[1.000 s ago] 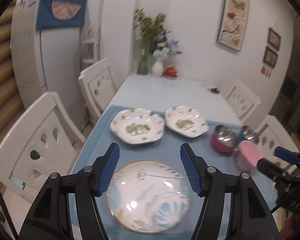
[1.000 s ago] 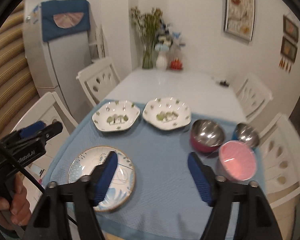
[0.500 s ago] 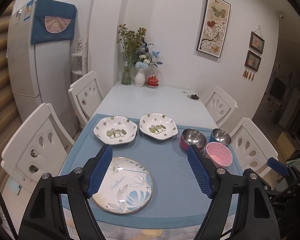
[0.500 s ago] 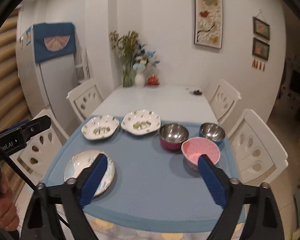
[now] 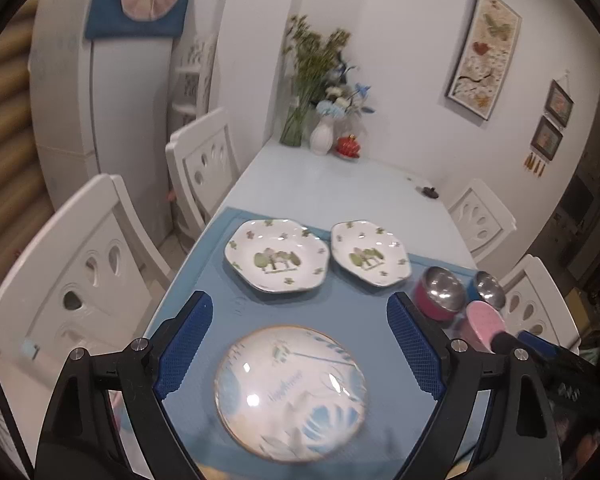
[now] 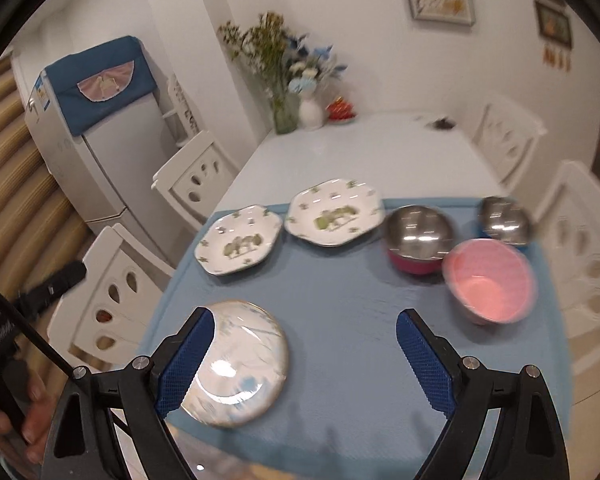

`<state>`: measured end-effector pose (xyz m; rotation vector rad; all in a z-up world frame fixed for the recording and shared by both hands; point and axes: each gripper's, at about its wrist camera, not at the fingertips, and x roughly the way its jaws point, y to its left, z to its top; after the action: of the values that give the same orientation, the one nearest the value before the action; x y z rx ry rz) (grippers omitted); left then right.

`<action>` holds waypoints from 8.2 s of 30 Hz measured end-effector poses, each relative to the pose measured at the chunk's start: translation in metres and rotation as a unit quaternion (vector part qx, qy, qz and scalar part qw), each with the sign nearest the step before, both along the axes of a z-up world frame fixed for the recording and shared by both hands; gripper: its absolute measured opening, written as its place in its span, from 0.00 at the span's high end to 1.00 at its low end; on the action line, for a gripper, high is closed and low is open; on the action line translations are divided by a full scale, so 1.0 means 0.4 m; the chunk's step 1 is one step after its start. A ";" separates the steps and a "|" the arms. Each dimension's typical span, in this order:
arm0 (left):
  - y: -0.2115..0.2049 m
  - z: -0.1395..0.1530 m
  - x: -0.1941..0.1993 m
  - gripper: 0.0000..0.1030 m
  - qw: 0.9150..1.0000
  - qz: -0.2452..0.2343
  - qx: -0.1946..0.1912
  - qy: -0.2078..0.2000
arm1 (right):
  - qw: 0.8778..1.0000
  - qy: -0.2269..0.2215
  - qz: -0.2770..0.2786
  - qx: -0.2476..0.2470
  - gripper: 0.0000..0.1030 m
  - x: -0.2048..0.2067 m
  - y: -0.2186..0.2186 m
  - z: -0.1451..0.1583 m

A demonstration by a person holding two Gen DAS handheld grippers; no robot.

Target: Organize plates and bowls

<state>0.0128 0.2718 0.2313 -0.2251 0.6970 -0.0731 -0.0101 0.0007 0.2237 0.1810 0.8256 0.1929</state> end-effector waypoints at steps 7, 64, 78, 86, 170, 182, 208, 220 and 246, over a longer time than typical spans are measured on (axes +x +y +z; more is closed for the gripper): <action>0.128 -0.158 0.257 0.15 0.997 -0.016 -0.014 0.069 | 0.997 0.077 0.014 -0.010 0.12 0.307 0.150 -0.177; 0.198 -0.487 0.630 0.67 0.984 -0.096 -0.061 0.136 | 0.985 0.124 0.089 -0.075 0.70 0.633 0.389 -0.429; 0.190 -0.479 0.599 0.67 0.984 -0.118 -0.033 0.131 | 0.982 0.140 0.101 -0.073 0.73 0.607 0.383 -0.433; 0.229 -0.506 0.617 0.68 0.985 -0.097 -0.032 0.139 | 0.975 0.168 0.134 -0.055 0.73 0.580 0.381 -0.449; 0.040 -0.442 0.088 0.58 0.974 -0.105 -0.005 0.199 | 0.960 0.277 0.003 -0.032 0.69 0.126 0.189 -0.386; 0.194 -0.304 0.162 0.58 0.990 -0.057 -0.016 0.130 | 0.974 0.224 -0.030 -0.003 0.69 0.173 0.135 -0.266; 0.252 -0.201 0.277 0.56 0.994 -0.069 -0.046 0.064 | 0.965 0.243 -0.083 -0.050 0.69 0.339 0.136 -0.399; 0.229 -0.239 0.334 0.56 0.991 -0.083 -0.054 0.089 | 0.961 0.270 -0.026 -0.058 0.69 0.351 0.182 -0.429; -0.200 -0.424 0.754 0.38 0.948 -0.255 -0.075 0.177 | 0.961 0.198 -0.191 0.004 0.61 0.813 -0.114 -0.331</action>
<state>0.3142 0.1919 0.0619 -0.2009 1.0983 -0.5942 0.3152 -0.0448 0.0912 0.3901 1.1693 -0.2112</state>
